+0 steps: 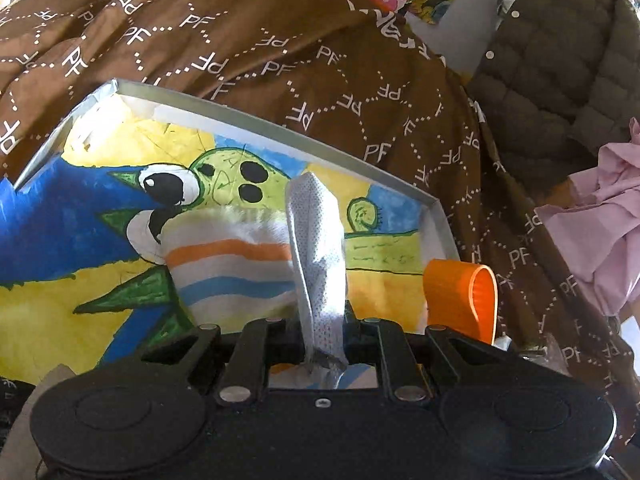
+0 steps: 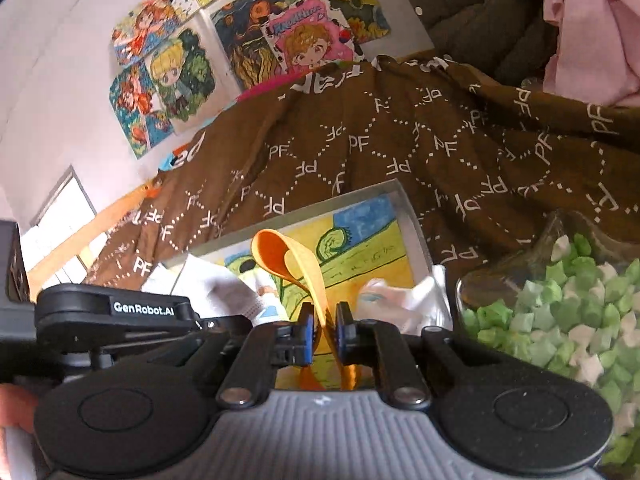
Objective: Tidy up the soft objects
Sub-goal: 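Lift and carry the mask with the left gripper while the right gripper carries the strap to the tray, then open the left gripper over the tray while the right gripper releases the strap there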
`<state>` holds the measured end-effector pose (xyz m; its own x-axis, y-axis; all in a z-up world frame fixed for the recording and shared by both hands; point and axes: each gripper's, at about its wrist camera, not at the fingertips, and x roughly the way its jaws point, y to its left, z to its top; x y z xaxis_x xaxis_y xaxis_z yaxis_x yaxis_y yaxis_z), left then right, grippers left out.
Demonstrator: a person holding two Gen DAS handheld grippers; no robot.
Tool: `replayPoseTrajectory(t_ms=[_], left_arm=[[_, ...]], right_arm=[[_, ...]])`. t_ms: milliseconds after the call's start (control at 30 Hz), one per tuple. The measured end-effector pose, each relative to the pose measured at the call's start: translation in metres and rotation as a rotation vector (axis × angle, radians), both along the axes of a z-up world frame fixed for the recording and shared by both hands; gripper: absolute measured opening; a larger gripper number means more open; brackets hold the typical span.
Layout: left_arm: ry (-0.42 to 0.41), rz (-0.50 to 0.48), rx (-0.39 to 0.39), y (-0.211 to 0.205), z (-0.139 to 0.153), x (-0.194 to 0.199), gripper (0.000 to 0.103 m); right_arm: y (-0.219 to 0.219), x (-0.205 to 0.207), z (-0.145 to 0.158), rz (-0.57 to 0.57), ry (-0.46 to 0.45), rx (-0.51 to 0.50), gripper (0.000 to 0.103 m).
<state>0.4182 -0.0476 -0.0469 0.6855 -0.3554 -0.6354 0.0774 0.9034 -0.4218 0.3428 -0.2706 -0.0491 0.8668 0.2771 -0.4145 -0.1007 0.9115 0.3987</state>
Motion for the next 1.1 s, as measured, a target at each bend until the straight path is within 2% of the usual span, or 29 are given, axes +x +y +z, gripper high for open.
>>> replayPoseTrajectory(t_ms=[200,433,567,733,967,1100], left_arm=[[0.003,0.011,0.019,0.0,0.003,-0.002,0.025],[-0.008,0.045,0.035,0.003,0.014,-0.009,0.055],[-0.046,0.073,0.05,0.006,0.026,-0.02,0.07],[-0.11,0.075,0.088,0.007,0.049,-0.038,0.08],[-0.209,0.065,0.146,0.007,0.083,-0.08,0.09],[-0.264,0.071,0.144,0.012,0.102,-0.11,0.095]], right_arm=[[0.003,-0.001,0.001,0.002,0.007,-0.027,0.017],[0.003,-0.007,0.011,-0.009,-0.014,-0.058,0.022],[0.003,-0.015,0.022,-0.019,-0.04,-0.096,0.04],[0.002,-0.031,0.044,-0.03,-0.085,-0.135,0.057],[0.001,-0.064,0.083,-0.035,-0.163,-0.164,0.083],[0.0,-0.087,0.104,-0.047,-0.194,-0.173,0.092]])
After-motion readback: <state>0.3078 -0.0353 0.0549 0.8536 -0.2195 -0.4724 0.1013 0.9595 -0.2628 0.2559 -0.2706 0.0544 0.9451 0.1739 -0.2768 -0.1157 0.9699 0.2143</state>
